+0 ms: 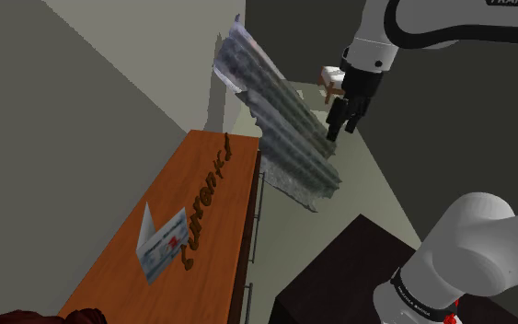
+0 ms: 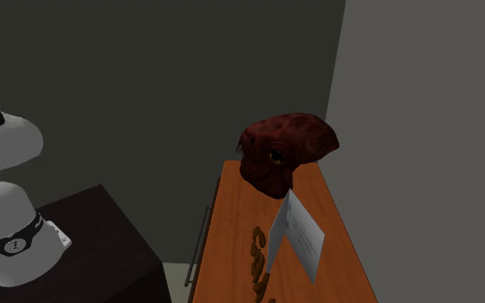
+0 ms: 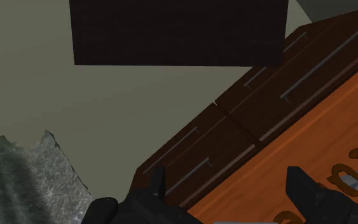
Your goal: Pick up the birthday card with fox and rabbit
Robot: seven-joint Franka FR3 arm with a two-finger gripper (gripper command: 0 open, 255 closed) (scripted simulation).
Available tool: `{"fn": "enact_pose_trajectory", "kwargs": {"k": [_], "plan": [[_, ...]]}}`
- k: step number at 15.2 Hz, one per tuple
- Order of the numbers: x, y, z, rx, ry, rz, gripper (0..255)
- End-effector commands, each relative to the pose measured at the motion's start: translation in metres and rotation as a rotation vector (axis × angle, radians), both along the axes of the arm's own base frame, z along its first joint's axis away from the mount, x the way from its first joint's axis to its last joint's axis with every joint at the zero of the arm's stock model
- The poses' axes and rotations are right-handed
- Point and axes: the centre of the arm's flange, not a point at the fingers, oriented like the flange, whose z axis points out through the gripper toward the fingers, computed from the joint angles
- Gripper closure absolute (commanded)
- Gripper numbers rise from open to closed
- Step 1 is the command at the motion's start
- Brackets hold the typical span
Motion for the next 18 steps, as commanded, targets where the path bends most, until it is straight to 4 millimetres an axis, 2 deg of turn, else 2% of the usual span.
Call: {"fn": "enact_pose_trajectory", "kwargs": {"k": [1,18], "plan": [[0.000,0.000,0.000,0.000,0.000,0.000,0],[0.076,0.203,-0.074,-0.021,0.034,-0.029,0]]}}
